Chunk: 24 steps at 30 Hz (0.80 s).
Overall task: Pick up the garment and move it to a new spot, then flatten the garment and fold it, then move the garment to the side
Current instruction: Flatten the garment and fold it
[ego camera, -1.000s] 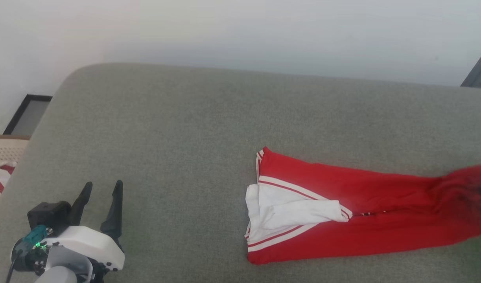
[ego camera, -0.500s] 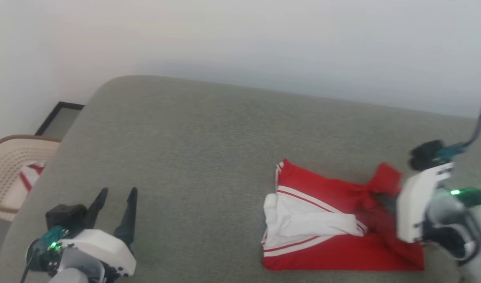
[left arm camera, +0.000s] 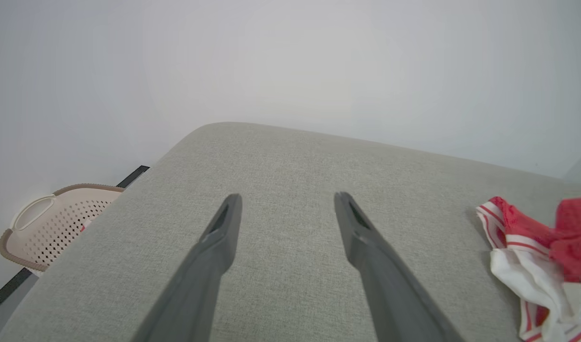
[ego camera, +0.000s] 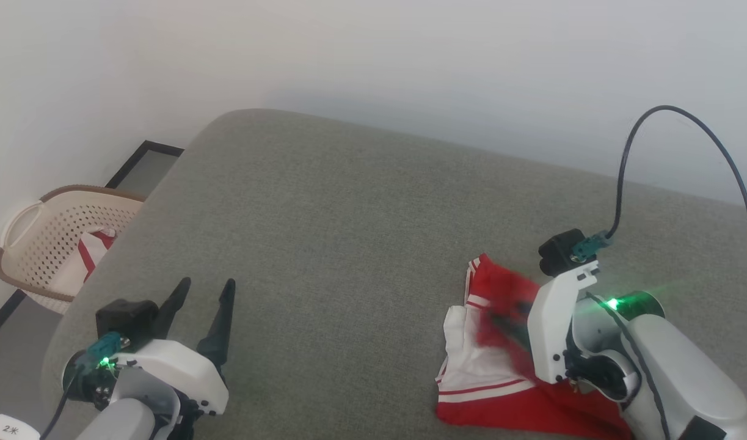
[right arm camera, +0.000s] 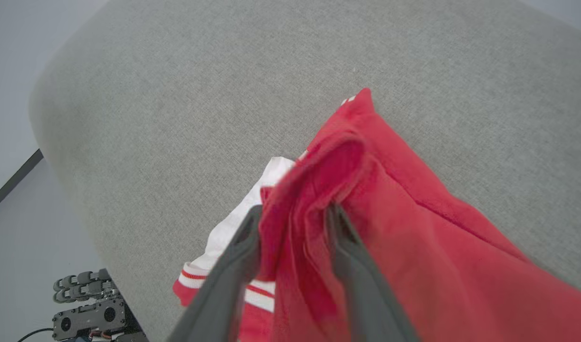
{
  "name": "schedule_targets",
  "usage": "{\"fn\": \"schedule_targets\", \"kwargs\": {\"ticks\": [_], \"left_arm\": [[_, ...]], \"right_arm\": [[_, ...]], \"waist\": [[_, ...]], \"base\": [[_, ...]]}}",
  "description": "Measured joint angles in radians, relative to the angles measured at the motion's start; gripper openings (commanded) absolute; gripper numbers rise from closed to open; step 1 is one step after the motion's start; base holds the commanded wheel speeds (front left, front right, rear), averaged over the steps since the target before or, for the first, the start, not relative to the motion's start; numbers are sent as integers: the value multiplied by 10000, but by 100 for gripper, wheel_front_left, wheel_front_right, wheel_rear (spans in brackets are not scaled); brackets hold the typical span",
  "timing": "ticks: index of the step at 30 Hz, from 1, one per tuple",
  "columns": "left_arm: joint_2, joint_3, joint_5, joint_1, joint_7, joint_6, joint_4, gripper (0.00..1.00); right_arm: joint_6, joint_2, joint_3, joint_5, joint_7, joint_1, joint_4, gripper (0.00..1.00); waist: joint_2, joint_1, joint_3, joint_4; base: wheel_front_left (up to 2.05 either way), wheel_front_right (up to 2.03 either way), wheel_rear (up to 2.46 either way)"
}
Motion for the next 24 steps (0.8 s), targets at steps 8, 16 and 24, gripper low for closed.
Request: {"fn": "schedule_targets", "kwargs": {"ticks": [8, 16, 24], "left_arm": [[130, 238, -94, 194, -125, 0, 67, 100], [456, 763, -155, 723, -259, 121, -316, 100], [692, 1275, -130, 1367, -313, 226, -633, 100]], "right_arm": [[0, -282, 374, 408, -652, -267, 75, 100], [0, -1221, -351, 403, -2274, 85, -669, 100], [-2, -1893, -1774, -130, -3939, 1226, -1162, 100]], "waist": [[0, 0, -90, -408], [0, 0, -205, -1218], [0, 0, -227, -2140]], "base": [[0, 0, 0], [0, 0, 0], [0, 0, 0]]}}
